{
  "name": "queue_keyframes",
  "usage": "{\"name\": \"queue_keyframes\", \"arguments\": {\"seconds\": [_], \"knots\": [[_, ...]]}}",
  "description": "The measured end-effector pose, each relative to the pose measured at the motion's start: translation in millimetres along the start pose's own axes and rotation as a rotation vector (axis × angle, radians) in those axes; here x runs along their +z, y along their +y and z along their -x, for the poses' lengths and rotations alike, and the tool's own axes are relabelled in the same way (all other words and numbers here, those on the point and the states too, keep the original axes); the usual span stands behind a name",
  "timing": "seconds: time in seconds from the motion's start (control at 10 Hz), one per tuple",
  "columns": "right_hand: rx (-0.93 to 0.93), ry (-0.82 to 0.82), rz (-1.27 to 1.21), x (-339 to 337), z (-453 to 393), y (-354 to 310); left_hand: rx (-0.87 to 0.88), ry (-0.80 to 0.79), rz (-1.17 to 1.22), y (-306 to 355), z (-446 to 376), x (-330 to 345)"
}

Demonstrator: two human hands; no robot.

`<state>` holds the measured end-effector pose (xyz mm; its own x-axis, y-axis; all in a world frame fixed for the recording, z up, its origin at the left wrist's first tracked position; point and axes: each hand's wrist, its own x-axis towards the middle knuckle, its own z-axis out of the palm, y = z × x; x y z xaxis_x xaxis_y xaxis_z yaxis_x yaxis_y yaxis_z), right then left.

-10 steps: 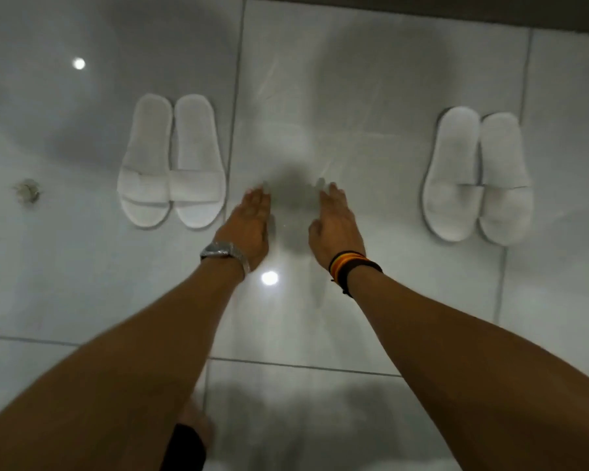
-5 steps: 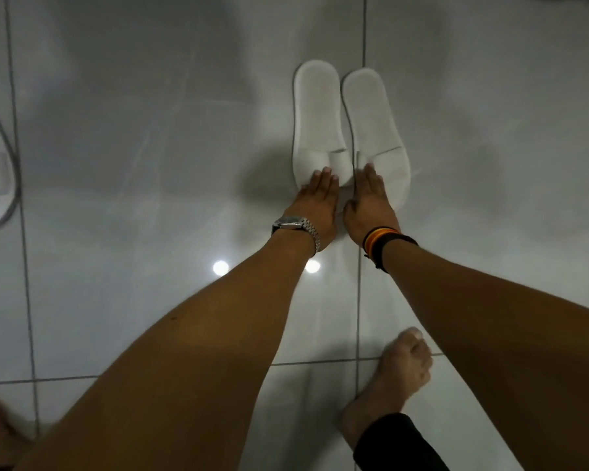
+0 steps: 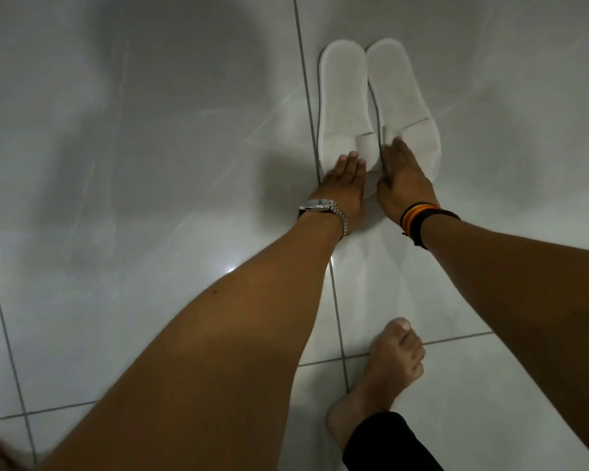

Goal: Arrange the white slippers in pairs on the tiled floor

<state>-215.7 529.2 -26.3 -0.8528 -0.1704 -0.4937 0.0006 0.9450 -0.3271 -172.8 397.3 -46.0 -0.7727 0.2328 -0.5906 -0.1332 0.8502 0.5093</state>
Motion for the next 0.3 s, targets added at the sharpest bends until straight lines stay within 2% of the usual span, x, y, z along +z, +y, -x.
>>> {"name": "queue_keyframes", "arguments": {"seconds": [0.1,0.3], "knots": [[-0.013,0.038,-0.036,-7.8,0.1,0.2,-0.006,0.018,0.021,2.3,2.1,-7.1],[0.078,0.141,-0.227,-8.8,64.1,-18.1,-0.055,0.335,0.086,-2.2,50.2,-32.9]]}}
